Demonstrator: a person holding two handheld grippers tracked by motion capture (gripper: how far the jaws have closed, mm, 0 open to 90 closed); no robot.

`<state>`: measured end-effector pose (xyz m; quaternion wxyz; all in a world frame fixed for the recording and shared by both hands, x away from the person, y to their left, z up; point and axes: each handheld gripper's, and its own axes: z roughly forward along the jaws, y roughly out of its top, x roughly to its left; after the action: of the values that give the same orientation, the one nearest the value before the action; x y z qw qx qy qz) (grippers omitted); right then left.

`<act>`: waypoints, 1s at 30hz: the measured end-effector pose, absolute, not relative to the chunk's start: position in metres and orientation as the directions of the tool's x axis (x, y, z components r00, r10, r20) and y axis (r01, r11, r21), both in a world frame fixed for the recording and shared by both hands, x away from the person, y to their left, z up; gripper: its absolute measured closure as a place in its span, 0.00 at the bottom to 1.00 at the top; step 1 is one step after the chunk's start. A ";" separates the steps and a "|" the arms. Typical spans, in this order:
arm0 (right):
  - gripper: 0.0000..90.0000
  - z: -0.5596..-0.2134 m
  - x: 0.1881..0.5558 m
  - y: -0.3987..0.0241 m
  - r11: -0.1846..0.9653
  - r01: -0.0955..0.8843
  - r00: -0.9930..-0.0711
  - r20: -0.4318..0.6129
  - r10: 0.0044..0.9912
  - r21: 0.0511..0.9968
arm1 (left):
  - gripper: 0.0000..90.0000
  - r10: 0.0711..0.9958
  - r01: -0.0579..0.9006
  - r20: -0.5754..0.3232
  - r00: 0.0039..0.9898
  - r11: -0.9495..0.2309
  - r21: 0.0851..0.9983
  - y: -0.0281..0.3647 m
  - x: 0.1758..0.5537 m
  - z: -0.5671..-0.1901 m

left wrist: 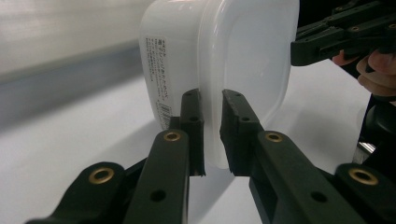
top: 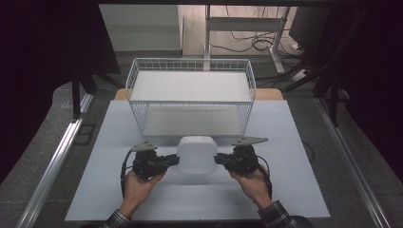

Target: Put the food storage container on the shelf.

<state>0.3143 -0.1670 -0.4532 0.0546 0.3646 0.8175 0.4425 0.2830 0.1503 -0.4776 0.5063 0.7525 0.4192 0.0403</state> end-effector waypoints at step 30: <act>0.87 -0.371 0.343 -0.157 0.298 0.416 -0.767 0.155 0.622 0.859 | 0.89 0.681 0.472 -0.269 0.681 -0.127 0.872 0.165 0.311 -0.391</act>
<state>0.3428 -0.1565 -0.3713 0.1042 0.3247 0.7990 0.4954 0.3110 0.1645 -0.3909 0.5352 0.7442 0.3874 0.0977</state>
